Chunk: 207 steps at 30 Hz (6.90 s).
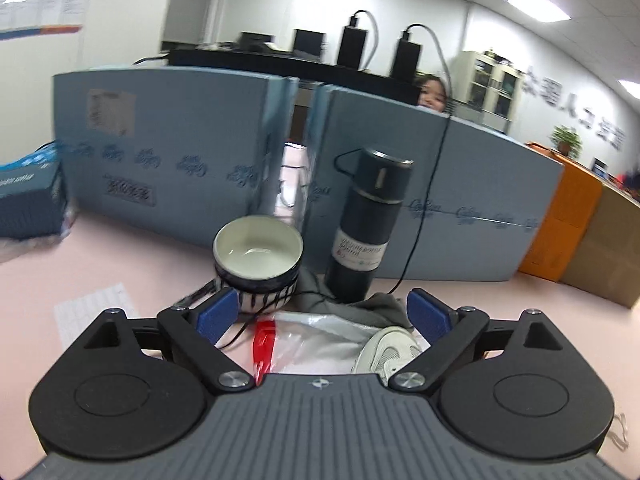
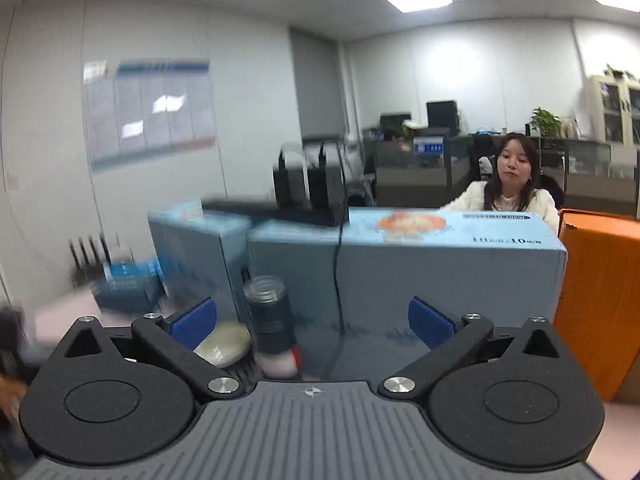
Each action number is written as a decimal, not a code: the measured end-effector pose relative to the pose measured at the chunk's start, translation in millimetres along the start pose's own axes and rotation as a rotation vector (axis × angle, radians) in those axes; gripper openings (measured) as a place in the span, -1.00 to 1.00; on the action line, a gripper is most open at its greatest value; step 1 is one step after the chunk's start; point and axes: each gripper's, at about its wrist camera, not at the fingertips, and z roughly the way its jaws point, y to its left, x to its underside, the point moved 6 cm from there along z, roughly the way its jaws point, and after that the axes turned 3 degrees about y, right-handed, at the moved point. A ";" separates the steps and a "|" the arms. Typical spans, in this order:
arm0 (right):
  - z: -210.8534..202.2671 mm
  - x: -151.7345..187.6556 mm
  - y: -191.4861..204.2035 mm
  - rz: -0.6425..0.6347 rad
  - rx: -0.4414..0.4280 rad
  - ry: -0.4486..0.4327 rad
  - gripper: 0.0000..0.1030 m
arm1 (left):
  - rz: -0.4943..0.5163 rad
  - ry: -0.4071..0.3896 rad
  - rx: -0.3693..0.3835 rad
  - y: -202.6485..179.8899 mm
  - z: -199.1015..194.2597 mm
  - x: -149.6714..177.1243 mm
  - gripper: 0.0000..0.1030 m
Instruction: Lace up shoes with both hands
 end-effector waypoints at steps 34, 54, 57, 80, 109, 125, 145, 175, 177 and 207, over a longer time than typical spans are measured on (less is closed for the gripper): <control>118.4 230.1 68.3 -0.596 -0.179 0.440 -0.47 | 0.010 0.199 -0.089 -19.9 41.0 63.4 0.91; 125.3 179.6 39.3 0.066 -0.219 0.275 -0.96 | -0.004 0.255 -0.066 -20.2 48.6 72.4 0.97; 139.4 175.4 38.9 0.037 -0.164 0.288 -0.96 | 0.000 0.260 -0.067 -20.5 49.1 73.5 0.97; 178.7 217.1 45.1 0.037 -0.165 0.306 -0.50 | 0.051 0.315 -0.048 -29.2 60.7 88.9 0.97; 158.6 213.3 56.6 -0.134 -0.079 0.322 -0.68 | 0.319 0.170 0.014 -37.5 24.5 64.8 0.44; 169.9 223.9 52.4 -0.070 -0.090 0.308 -0.92 | 0.356 0.190 0.070 -56.1 25.5 71.8 0.44; 123.1 167.6 71.4 -0.104 -0.218 0.281 -0.95 | 0.255 0.296 0.181 -84.4 85.8 86.0 -0.73; 164.3 163.3 133.2 -0.633 -0.255 0.606 -0.95 | 0.851 0.061 0.115 -111.6 76.7 112.1 -0.70; 165.1 163.6 133.9 -0.650 -0.254 0.626 -0.95 | 0.886 0.051 0.116 -112.0 75.7 113.8 -0.70; 174.5 148.2 137.2 -0.775 -0.244 0.696 -0.95 | 1.243 -0.038 0.057 -124.6 70.4 135.7 -0.66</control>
